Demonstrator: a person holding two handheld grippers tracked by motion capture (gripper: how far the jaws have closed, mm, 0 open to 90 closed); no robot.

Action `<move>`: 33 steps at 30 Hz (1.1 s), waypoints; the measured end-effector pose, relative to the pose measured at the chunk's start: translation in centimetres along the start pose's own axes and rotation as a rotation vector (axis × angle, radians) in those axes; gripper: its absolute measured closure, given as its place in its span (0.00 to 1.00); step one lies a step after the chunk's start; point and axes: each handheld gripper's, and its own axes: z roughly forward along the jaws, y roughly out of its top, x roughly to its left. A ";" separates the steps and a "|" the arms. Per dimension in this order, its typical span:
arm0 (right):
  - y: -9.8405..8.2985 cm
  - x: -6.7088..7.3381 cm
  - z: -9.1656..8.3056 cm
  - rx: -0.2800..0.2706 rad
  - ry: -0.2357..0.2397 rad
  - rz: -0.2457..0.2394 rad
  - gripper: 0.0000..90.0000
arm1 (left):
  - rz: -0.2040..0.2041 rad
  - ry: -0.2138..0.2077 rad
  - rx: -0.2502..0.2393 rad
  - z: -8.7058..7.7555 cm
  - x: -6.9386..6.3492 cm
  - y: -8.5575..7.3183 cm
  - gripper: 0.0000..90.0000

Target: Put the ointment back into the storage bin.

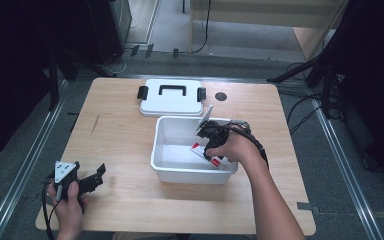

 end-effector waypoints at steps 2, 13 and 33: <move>0.0 0.1 -0.7 -0.005 0.009 0.004 0.60 | 0.000 0.000 0.001 0.0 0.0 0.0 0.08; -0.5 0.1 -5.5 -0.021 0.005 0.020 0.61 | -0.005 0.000 0.000 0.0 0.0 0.0 0.08; -4.0 -2.7 -11.3 -0.073 -0.001 0.110 0.56 | 0.000 0.004 0.001 0.0 0.0 0.0 0.08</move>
